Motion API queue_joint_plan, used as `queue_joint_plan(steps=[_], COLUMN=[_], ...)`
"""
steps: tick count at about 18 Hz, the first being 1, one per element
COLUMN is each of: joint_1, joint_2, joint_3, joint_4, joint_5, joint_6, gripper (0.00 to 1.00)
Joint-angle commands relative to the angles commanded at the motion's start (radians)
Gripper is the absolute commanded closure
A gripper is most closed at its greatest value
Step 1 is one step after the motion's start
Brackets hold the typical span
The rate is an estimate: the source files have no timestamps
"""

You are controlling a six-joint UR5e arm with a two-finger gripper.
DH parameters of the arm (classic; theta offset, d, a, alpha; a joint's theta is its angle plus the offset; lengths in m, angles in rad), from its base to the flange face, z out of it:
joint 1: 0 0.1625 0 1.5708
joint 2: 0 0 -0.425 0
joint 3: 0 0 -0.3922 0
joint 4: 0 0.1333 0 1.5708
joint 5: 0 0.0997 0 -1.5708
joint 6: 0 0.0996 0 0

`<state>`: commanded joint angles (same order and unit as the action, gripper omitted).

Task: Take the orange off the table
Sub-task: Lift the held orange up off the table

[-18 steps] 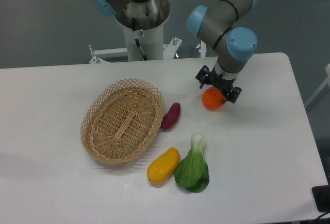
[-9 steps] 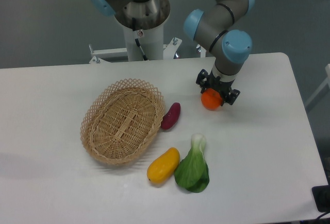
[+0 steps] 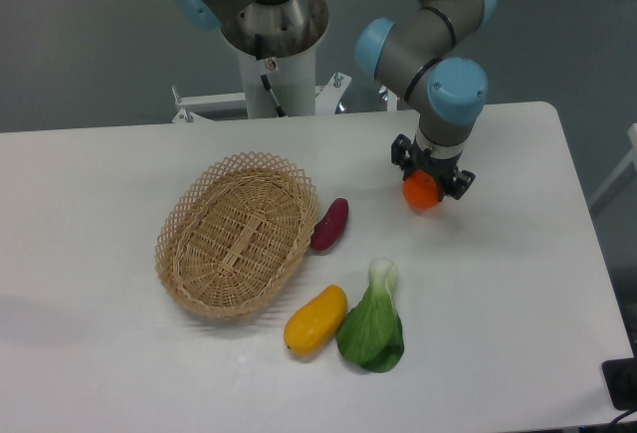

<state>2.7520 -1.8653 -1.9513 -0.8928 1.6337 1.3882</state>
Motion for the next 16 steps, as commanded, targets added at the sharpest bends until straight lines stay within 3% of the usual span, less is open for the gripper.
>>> queue_joint_plan(steps=[16], joint_1=[0.015], joint_2=[-0.020], joint_3=[0.178], joint_4=[-0.003], joint_5=[-0.018], joint_6=[0.012], gripper=[0.37])
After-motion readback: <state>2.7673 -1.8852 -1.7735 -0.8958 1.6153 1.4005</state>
